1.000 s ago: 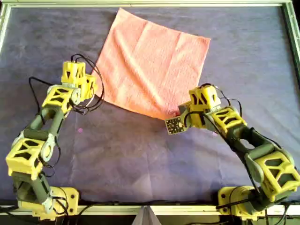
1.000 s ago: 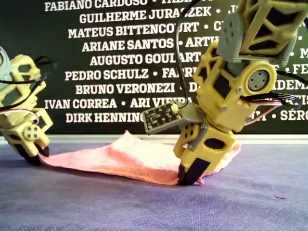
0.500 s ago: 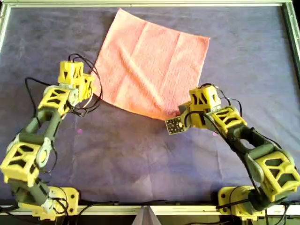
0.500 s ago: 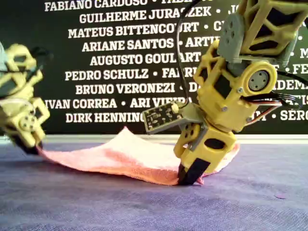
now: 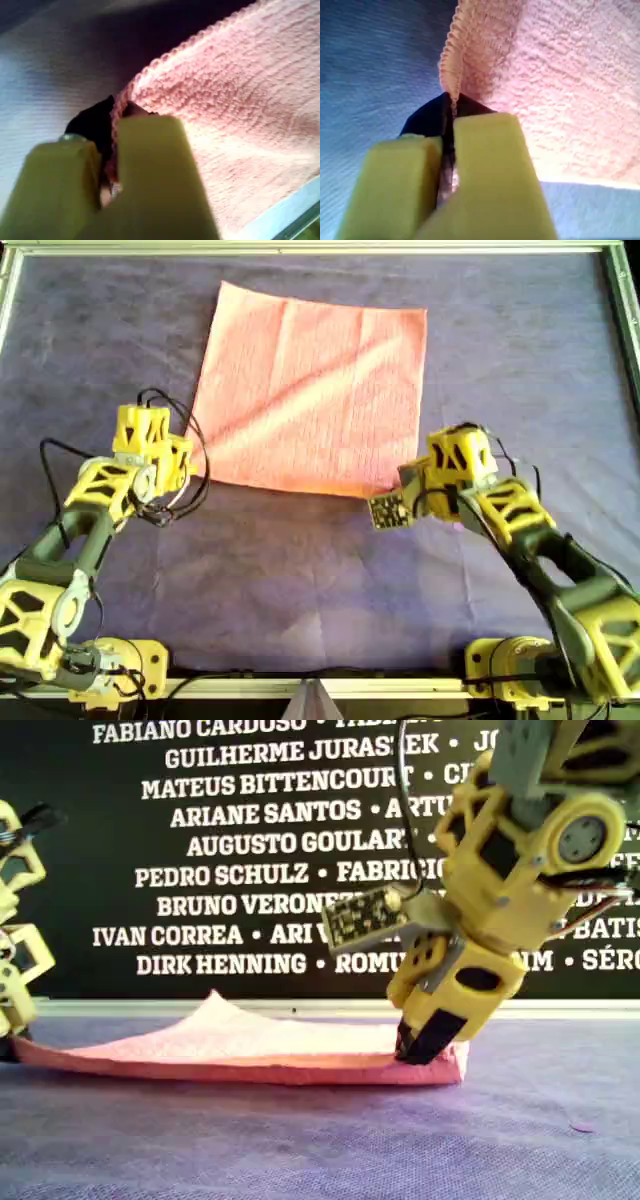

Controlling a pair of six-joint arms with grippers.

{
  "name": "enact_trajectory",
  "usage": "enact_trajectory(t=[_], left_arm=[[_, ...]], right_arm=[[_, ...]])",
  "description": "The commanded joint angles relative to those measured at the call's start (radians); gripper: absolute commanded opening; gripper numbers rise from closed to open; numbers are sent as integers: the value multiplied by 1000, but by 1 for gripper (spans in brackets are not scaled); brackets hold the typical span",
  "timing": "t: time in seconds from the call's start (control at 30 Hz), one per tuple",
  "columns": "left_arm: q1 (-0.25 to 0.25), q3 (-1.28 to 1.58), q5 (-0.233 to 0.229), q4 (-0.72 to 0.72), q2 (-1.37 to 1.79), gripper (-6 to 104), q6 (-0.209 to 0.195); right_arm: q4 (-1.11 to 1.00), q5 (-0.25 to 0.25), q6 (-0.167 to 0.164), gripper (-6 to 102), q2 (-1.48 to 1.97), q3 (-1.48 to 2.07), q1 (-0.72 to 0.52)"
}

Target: Fold a cloth

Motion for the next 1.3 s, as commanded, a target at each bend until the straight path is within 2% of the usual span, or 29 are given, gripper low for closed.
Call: enact_trajectory(t=[0.0,0.13,0.33,0.57,0.67,0.9,1.0,1.07,1.27], left_arm=[[-25,37,0,0,117,0,-3],[-63,123,0,0,181,0,-5],[-164,249,0,0,311,0,-5],[-163,265,-2,-3,342,0,-3],[-161,265,-2,-3,331,0,-3],[-160,268,-2,-3,331,0,9],[-158,270,-8,-3,331,0,12],[-158,268,-8,-3,331,0,12],[-158,268,-3,-5,331,0,12]], right_arm=[[-25,-2,5,-2,167,55,-5],[-25,-2,3,-2,224,143,-6],[-26,0,3,-2,273,213,-11],[-44,0,5,1,247,212,-28],[-28,0,5,10,247,218,-29],[-26,0,2,47,261,261,-28],[-26,0,2,60,268,305,-28],[-25,0,2,63,267,319,-28],[-25,0,2,63,241,301,-25]])
